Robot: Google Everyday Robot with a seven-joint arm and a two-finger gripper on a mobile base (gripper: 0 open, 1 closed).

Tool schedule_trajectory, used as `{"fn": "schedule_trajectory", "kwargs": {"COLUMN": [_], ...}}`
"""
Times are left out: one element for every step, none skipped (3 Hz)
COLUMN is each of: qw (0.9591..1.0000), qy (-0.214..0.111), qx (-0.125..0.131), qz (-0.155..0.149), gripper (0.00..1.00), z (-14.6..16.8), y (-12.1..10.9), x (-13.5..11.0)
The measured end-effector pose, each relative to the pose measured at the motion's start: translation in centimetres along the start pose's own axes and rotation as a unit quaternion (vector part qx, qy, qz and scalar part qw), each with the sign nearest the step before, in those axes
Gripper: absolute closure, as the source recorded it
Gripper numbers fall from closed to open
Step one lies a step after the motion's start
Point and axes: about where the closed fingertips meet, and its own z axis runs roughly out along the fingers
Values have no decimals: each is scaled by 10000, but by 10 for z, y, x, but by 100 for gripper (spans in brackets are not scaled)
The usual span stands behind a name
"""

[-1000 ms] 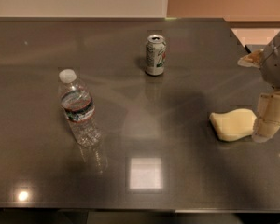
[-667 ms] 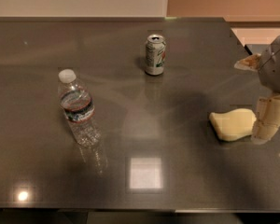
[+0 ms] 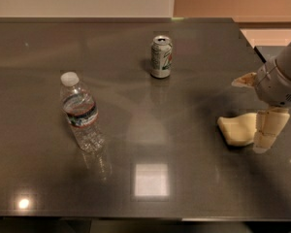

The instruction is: Pick sponge

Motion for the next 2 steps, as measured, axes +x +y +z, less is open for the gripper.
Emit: {"fn": "schedule_trajectory", "kwargs": {"qw": [9998,9996], "qy": [-54,-86], "qx": [-168,-268], "qz": [-26,-51], "gripper": [0,17], "z": [13,19], "y": [-2,1], "x": [9,14]}}
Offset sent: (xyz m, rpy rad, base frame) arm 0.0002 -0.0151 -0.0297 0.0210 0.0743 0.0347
